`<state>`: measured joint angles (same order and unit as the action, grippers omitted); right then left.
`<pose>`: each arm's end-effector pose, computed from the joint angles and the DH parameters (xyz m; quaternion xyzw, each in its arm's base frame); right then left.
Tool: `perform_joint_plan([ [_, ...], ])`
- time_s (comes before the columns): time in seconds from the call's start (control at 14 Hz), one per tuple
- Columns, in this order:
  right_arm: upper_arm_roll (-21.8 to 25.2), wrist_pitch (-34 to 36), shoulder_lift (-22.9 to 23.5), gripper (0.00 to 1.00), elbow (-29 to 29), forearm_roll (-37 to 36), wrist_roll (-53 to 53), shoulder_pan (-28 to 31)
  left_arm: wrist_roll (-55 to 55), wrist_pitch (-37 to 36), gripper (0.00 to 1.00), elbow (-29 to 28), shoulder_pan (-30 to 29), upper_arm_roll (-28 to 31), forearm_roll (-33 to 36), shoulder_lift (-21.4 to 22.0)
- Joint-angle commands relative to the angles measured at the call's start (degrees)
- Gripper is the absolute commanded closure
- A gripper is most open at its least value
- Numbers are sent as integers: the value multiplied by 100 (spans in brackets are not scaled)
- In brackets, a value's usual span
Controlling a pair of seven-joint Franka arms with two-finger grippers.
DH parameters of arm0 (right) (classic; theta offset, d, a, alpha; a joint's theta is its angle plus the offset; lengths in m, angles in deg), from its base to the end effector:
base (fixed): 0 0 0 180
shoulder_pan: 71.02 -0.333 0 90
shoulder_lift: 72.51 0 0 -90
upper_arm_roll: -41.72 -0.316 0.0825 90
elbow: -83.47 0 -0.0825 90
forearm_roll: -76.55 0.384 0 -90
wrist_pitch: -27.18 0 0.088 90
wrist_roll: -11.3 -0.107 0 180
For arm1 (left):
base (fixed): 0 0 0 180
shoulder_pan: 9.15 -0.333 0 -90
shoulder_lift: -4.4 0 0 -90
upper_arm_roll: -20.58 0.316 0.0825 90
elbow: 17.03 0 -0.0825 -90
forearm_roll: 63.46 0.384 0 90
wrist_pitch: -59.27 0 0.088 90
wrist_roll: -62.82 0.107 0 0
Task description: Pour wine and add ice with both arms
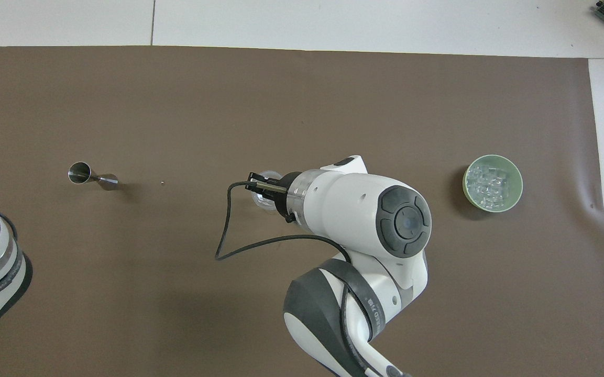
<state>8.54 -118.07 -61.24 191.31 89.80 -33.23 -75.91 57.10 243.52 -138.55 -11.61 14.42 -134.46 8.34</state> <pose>0.5183 0.3762 0.4736 -0.9507 0.1469 -0.0868 0.2588 0.5471 0.0540 0.5309 0.6722 0.5179 0.4247 0.3156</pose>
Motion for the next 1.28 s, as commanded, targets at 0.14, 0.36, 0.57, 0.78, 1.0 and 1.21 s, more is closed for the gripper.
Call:
perform_joint_plan([
  [0.14, -57, -4, 33, 31, -114, -85, -152, 66, 10, -932, 0, -38, -421, 10, 1104, 37],
  [0.36, -22, 5, -37, 0, -193, -94, -196, 84, -16, -1688, 0, 32, -641, 28, 1833, 55],
  [0.57, 249, 171, -248, 0, -184, -339, -178, 128, -550, -2496, 0, 216, -774, 28, 2999, 37],
  [0.78, 855, 724, -538, 0, -184, -769, -64, 128, -1316, -3558, 0, 655, -835, 19, 4740, -15],
  [1.0, 1496, 1409, -801, 0, -184, -920, 600, 128, -1248, -4849, 0, 1173, -774, 10, 5892, -121],
  [1.21, 2164, 2183, -1057, 0, -184, -920, 1630, 128, -766, -6230, 0, 1630, -704, -16, 6563, -147],
])
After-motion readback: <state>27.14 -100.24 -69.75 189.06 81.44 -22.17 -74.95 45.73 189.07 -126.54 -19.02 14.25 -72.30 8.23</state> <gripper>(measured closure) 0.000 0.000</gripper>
